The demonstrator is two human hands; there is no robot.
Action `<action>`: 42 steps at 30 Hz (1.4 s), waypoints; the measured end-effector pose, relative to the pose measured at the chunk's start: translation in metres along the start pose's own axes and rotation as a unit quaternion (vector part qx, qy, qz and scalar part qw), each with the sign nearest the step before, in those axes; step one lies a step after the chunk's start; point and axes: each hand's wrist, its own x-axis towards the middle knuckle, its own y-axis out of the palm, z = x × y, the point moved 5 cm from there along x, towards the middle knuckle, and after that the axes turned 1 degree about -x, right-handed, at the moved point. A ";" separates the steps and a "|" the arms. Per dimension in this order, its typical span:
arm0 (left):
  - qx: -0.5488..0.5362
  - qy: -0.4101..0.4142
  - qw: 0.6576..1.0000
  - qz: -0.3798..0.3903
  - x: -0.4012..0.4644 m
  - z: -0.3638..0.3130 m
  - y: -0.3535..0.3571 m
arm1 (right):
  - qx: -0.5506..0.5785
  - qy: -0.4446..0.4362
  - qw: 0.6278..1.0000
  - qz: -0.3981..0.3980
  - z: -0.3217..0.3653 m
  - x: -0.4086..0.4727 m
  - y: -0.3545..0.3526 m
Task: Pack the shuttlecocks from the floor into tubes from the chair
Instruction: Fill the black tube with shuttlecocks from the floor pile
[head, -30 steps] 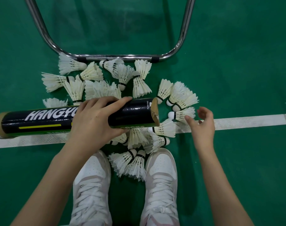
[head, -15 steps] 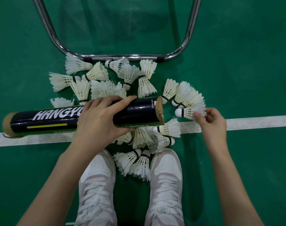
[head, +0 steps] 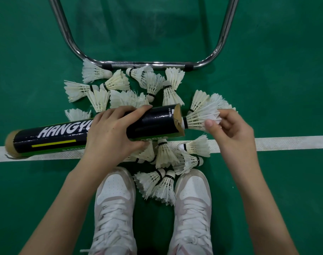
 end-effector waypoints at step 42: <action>0.002 0.020 1.000 0.000 -0.007 -0.005 -0.008 | 0.033 0.016 0.984 0.174 0.009 -0.019 0.061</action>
